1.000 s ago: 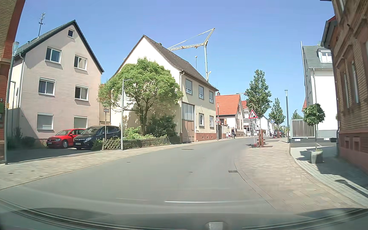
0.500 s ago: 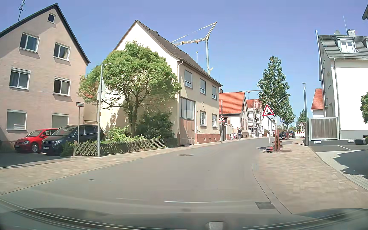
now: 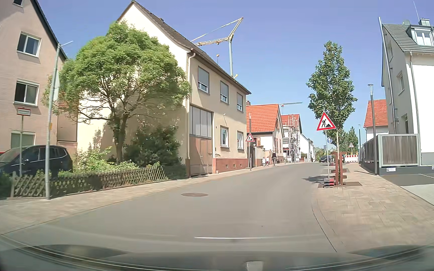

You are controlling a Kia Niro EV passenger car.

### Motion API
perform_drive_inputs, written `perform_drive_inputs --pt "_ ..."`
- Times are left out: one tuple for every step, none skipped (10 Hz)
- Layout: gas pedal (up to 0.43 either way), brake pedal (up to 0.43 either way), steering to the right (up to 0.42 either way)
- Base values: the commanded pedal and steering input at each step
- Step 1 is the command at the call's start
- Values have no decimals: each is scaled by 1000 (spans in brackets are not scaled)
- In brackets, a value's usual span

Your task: Follow the waypoints while adhering to traffic rules and regulations

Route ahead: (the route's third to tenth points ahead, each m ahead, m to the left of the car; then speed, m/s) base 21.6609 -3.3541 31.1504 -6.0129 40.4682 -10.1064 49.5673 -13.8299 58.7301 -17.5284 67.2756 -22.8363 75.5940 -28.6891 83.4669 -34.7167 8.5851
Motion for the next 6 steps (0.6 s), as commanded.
perform_drive_inputs --pt "87 30 72" --pt "87 30 73" --pt "87 30 73" --pt "87 30 73" --pt "87 30 74" --pt "87 30 78"
